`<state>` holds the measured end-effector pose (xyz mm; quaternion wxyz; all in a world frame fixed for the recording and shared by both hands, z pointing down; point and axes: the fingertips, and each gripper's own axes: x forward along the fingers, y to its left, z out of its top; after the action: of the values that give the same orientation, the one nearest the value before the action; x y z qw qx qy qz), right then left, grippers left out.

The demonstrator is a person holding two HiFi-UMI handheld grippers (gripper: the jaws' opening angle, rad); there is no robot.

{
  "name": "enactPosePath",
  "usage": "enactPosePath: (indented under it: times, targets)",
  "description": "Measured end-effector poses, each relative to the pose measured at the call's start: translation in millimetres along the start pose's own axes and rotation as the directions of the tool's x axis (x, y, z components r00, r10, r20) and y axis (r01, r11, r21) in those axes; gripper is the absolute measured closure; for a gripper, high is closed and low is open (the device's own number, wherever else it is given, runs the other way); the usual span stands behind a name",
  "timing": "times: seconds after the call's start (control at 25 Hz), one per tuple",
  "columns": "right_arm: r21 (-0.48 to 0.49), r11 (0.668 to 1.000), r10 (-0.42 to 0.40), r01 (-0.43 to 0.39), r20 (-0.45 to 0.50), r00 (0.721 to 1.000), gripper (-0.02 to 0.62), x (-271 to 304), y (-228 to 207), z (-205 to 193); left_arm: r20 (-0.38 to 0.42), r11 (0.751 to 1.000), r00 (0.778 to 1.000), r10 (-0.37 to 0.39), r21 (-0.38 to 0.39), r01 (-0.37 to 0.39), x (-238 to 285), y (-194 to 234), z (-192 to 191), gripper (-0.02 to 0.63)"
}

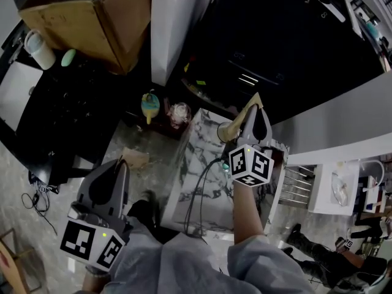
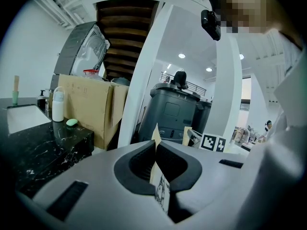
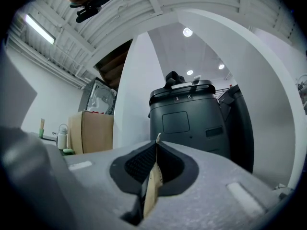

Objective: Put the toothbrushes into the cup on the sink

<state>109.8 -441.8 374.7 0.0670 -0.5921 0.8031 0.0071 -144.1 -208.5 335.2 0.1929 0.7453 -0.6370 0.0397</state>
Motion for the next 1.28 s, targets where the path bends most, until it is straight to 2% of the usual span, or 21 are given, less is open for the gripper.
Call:
enactPosePath:
  times: [0.6,0.84,1.12,1.2,1.28]
  targets:
    - [-0.017,0.999,-0.045,0.043,-0.209,0.977,0.594,-37,0,-49,-0.004,0.998,0.998,-0.055,0.005,0.055,4,-11,-1,0.6]
    - [-0.064,0.996,-0.07,0.055,-0.256,0.964,0.594,-48,-1,-53,-0.001,0.997,0.997,-0.073,0.006,0.073,2,-10,-1,0.6]
    - [-0.06,0.996,-0.086,0.071,-0.31,0.947,0.592,-60,0,-55,0.003,0.993,0.994,-0.113,0.013,0.113,0,-15,2,0.6]
    - [-0.049,0.997,-0.079,0.067,-0.327,0.942,0.549,-62,0,-56,0.005,0.992,0.993,-0.121,0.015,0.121,0,-18,3,0.6]
    - [-0.038,0.997,-0.077,0.069,-0.332,0.94,0.546,-65,-1,-55,0.007,0.991,0.991,-0.131,0.019,0.13,-1,-21,4,0.6]
